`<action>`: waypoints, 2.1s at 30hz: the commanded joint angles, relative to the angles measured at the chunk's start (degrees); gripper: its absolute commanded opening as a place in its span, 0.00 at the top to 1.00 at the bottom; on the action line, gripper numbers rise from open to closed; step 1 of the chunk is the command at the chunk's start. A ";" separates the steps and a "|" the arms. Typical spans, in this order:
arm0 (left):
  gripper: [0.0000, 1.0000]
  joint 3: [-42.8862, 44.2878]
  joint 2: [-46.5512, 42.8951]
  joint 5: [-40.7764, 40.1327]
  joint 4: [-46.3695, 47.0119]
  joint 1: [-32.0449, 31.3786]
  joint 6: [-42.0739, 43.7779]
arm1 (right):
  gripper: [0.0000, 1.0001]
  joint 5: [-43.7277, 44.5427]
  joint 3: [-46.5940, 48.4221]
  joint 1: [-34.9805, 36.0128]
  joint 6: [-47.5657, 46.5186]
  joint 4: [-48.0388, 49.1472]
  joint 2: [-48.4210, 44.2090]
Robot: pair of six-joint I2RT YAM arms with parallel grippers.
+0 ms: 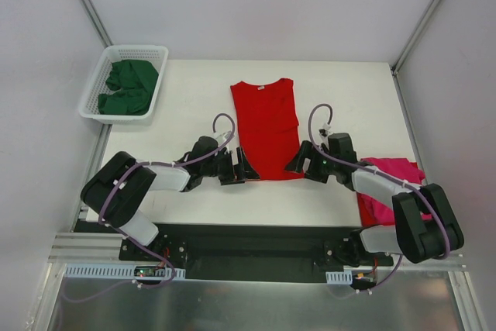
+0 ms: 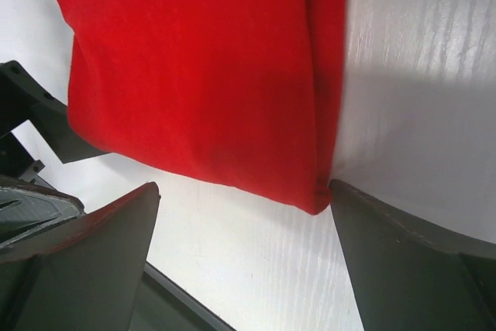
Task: Fold and stack the t-shirts
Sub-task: Grab one side of the 2/3 rectangular tshirt with both arms
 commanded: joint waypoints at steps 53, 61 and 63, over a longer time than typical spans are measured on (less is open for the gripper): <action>0.12 2.40 3.45 -3.95 -10.66 -0.35 5.59 | 0.04 -17.25 -7.38 -17.86 -4.31 -2.60 0.84; 0.12 3.46 5.12 -3.34 -9.79 -0.35 4.98 | 0.04 -17.60 -7.11 -16.81 -4.67 -2.53 3.38; 0.13 3.55 5.56 -3.16 -9.43 -0.43 4.71 | 0.04 -16.99 -6.76 -16.37 -4.50 -2.53 3.12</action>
